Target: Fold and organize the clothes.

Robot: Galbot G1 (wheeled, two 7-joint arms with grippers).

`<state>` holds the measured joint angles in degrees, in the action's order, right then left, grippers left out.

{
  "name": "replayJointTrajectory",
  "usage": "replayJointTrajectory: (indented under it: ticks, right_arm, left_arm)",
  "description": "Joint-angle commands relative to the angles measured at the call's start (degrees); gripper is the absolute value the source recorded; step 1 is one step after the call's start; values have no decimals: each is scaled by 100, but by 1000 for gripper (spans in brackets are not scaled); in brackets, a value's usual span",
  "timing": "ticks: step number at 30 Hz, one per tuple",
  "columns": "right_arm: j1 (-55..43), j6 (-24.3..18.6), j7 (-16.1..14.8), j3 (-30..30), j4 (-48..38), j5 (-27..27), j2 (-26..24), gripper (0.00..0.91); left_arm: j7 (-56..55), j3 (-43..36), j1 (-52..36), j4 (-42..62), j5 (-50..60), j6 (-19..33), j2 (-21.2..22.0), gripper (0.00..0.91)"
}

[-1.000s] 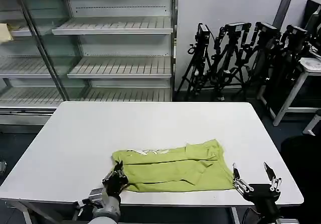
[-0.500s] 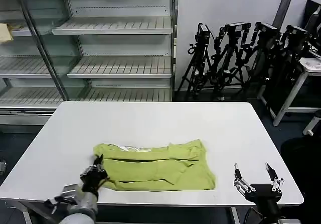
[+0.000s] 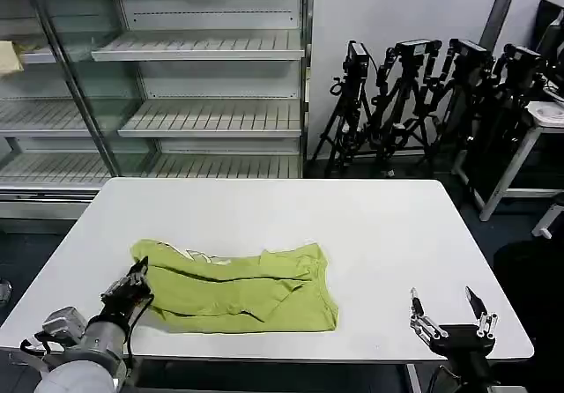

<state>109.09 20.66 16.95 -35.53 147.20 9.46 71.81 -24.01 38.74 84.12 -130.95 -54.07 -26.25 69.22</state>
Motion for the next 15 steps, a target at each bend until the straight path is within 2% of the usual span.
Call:
replayJointTrajectory:
  ticks: [1, 5, 15]
  right_arm:
    - [90, -5, 5, -10, 93, -18, 0, 907]
    - [140, -28, 3, -8, 70, -58, 13, 907]
    - [54, -23, 5, 16, -34, -75, 22, 907]
  left_arm:
    - [-119, -273, -133, -474, -2477, -335, 388, 30]
    - [-134, -751, -320, -483, -2553, -242, 733, 30]
    - [-202, -1730, -813, -35, -1785, -111, 1101, 30]
